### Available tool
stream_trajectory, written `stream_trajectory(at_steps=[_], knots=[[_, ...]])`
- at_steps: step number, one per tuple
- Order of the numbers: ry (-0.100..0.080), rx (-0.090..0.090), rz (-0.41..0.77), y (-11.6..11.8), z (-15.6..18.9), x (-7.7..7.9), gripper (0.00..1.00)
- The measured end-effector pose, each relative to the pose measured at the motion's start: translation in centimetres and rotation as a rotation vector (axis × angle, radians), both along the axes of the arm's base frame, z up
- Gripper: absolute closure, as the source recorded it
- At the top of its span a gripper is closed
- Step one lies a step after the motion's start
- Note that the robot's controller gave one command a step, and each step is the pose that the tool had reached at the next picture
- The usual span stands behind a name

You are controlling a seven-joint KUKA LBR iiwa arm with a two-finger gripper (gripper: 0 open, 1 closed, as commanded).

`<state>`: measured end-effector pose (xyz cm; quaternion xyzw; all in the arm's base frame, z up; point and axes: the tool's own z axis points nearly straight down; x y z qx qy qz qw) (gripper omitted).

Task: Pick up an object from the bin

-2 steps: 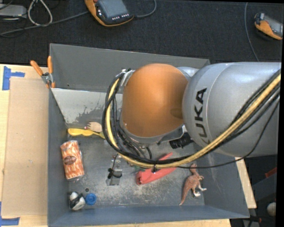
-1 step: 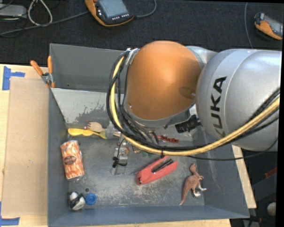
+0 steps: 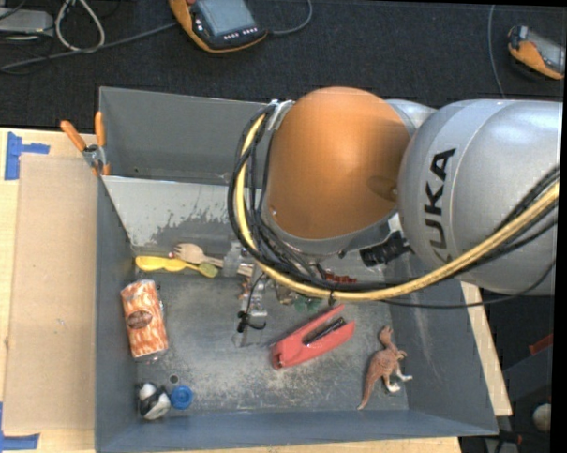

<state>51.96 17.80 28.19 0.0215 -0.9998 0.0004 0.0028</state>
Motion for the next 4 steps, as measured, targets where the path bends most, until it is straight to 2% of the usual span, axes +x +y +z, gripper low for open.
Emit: stream_trajectory(at_steps=[1,2,3,4], knots=[[-0.004,0.002,0.054,-2.3,-6.9,-2.4,0.00],[-0.011,0.004,0.163,-4.4,-12.3,2.6,0.00],[-0.001,0.002,0.064,-7.4,-15.3,3.4,0.00],[-0.005,0.004,0.138,-11.4,-12.2,5.6,0.00]])
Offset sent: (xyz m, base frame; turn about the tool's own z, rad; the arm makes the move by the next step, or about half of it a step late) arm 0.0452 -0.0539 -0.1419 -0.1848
